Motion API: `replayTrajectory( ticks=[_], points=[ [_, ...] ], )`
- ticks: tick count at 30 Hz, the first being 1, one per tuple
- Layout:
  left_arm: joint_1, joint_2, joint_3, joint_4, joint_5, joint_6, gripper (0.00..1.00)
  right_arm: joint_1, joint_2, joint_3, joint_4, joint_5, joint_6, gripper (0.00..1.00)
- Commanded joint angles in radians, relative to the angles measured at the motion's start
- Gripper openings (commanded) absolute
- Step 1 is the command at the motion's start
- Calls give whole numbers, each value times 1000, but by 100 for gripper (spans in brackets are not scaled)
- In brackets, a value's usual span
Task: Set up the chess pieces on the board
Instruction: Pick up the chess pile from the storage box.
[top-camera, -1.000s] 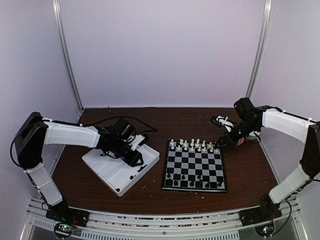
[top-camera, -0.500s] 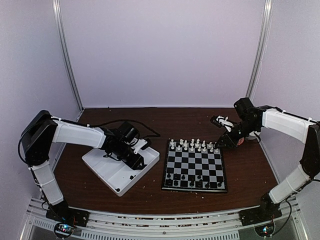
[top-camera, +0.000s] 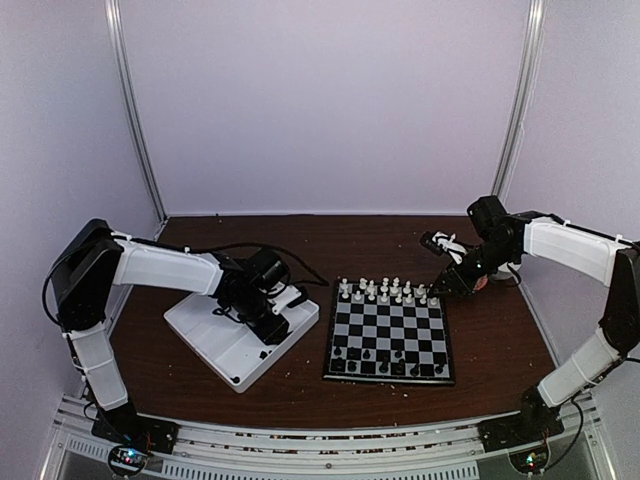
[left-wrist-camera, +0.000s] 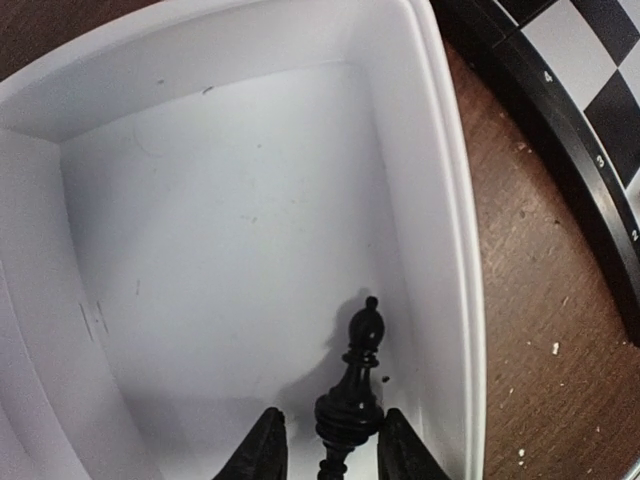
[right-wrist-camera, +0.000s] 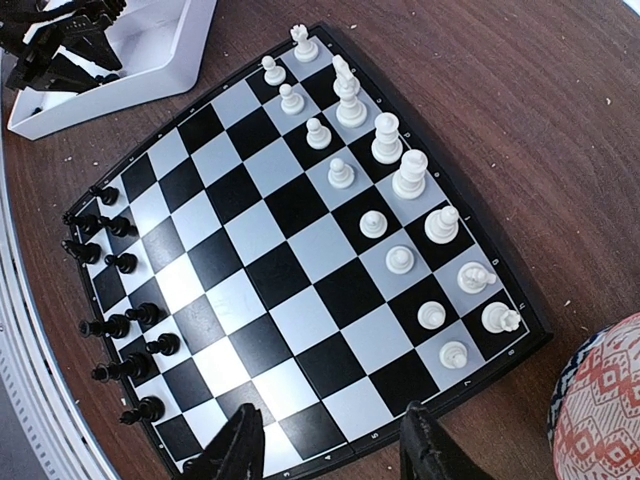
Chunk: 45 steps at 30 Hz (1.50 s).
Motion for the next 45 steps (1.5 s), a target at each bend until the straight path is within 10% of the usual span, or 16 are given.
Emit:
replayTrajectory(
  ticks=[1,45],
  points=[
    [-5,16,42,-49,-46,47,32,-2,6,2,9,-19,6,47],
    [-47,94,138,-218,-84,107,24,-2,-19,-17,26,-70,16,46]
  ],
)
